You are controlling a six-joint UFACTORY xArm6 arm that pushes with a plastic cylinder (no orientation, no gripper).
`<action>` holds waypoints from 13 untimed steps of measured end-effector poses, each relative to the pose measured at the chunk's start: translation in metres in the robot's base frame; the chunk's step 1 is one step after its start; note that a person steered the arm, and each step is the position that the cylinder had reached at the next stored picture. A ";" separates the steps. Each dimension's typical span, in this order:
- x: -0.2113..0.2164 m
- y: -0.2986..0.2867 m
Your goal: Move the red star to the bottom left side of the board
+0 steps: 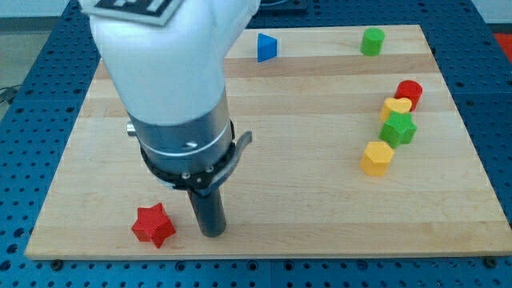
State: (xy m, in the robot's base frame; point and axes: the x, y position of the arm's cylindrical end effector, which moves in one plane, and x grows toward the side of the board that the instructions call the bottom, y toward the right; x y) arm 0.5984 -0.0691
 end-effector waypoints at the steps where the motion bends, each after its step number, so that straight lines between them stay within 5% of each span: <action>1: 0.012 -0.002; 6: -0.029 -0.092; 8: -0.019 -0.027; 11: 0.019 -0.048; 13: -0.034 -0.083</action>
State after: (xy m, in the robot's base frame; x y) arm 0.5647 -0.1520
